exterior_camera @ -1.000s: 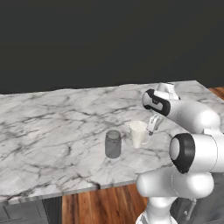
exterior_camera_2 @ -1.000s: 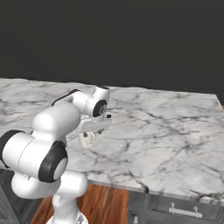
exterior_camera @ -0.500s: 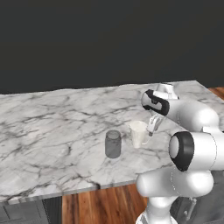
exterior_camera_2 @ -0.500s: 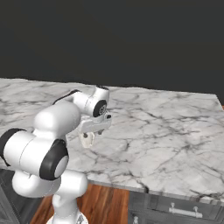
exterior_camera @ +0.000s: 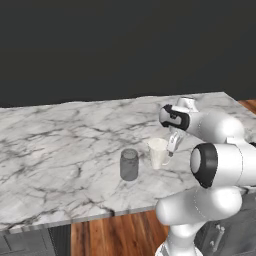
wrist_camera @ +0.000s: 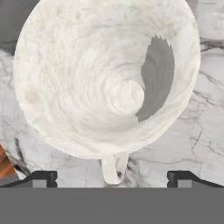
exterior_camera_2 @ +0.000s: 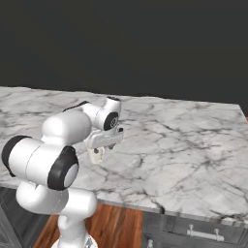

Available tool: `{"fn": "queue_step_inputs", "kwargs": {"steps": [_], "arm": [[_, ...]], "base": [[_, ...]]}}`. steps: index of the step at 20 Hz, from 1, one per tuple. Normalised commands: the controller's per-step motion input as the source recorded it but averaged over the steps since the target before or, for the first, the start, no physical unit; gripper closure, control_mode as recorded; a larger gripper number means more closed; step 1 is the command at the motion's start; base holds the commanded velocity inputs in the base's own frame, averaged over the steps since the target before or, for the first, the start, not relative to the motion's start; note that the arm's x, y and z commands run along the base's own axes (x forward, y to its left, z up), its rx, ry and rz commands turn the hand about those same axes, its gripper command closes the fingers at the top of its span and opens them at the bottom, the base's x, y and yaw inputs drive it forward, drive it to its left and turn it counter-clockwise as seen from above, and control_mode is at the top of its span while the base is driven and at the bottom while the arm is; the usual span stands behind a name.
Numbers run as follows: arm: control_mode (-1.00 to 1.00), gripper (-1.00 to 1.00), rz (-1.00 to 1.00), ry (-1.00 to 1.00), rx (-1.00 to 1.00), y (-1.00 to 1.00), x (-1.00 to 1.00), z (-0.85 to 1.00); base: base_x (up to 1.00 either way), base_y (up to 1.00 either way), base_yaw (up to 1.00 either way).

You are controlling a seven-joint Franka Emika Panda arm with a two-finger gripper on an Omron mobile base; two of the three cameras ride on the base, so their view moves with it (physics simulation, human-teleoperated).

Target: Pick the jug and jar and place them in the sink. Then turn on the water.

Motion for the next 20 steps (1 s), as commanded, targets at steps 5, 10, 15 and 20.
{"fn": "queue_step_inputs", "kwargs": {"steps": [5,10,15,20], "arm": [[-1.00,-1.00,0.05,0.05,0.00,0.00,0.09,-0.04],[-1.00,-1.00,0.04,0.02,0.01,0.00,0.16,0.00],[-1.00,-1.00,0.03,0.04,0.03,0.00,0.01,0.00],[-1.00,-1.00,0.02,0.06,0.01,0.00,0.00,-0.08]], "base": [[0.00,0.00,0.00],[0.00,0.00,0.00],[0.00,0.00,0.00],[0.00,0.00,0.00]]}}
